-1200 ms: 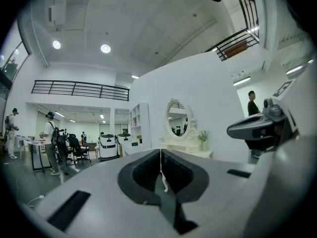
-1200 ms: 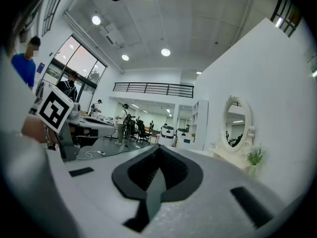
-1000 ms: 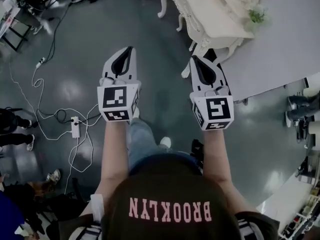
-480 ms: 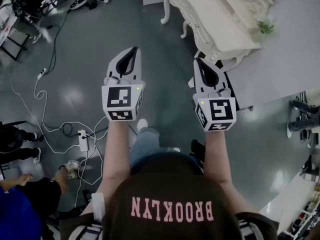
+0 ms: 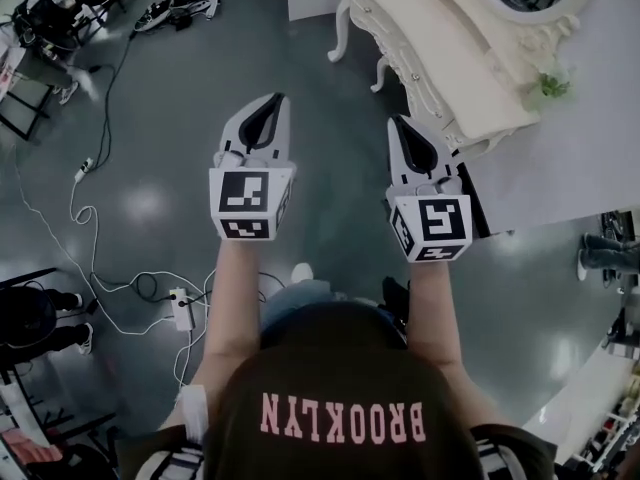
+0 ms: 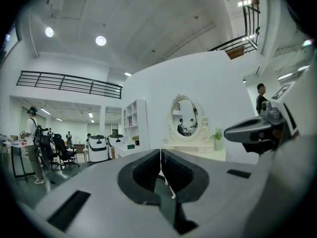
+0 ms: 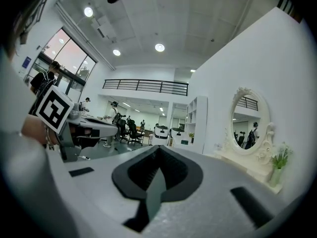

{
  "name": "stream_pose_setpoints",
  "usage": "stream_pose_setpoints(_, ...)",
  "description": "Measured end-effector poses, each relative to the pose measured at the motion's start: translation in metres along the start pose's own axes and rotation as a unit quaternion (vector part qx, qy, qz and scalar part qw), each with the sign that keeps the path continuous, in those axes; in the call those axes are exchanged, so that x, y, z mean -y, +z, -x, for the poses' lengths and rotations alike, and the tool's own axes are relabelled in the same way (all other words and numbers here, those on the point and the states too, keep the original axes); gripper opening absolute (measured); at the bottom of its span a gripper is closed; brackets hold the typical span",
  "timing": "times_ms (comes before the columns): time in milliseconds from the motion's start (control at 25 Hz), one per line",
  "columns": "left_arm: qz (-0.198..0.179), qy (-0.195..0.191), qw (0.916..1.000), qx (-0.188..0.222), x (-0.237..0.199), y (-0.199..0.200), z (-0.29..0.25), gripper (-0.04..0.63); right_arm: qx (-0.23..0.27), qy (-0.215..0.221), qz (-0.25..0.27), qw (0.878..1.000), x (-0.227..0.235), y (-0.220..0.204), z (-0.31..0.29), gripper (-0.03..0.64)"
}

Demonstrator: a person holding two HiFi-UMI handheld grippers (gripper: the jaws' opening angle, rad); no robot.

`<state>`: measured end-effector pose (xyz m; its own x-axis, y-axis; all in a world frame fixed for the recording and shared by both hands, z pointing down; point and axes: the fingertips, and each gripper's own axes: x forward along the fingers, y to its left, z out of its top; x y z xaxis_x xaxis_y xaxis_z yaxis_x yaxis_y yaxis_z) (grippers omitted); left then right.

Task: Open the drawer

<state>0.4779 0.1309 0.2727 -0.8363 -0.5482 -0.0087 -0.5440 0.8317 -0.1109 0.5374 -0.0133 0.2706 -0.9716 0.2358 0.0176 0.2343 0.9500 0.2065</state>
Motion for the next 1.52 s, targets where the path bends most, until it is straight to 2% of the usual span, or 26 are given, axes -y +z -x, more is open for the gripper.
stream_pose_setpoints(280, 0.014, -0.002, 0.9999, 0.000, -0.051, -0.013, -0.029, 0.006, -0.010, -0.012, -0.001, 1.000, -0.008, -0.003, -0.058, -0.003)
stream_pose_setpoints(600, 0.009, -0.010, 0.9998, -0.014, -0.063, -0.031, -0.081, 0.005, -0.019, 0.007, -0.018, 1.000, 0.008, -0.020, -0.111, -0.003)
stream_pose_setpoints(760, 0.002, 0.000, 0.9995, -0.030, -0.080, -0.045, -0.120, 0.005, -0.015, 0.009, -0.029, 0.999, 0.030, -0.030, -0.155, -0.003)
stream_pose_setpoints(920, -0.006, 0.009, 0.9995, -0.029, -0.093, -0.044, -0.171, 0.006, -0.012, 0.021, -0.030, 0.999, 0.058, -0.033, -0.203, -0.003)
stream_pose_setpoints(1320, -0.026, -0.002, 0.9986, -0.045, -0.102, -0.040, -0.324, 0.005, -0.021, 0.019, -0.050, 0.998, 0.157, -0.052, -0.317, -0.003)
stream_pose_setpoints(1520, -0.033, -0.005, 0.9985, -0.043, -0.098, -0.043, -0.383, 0.005, -0.019, 0.026, -0.052, 0.998, 0.198, -0.065, -0.364, -0.003)
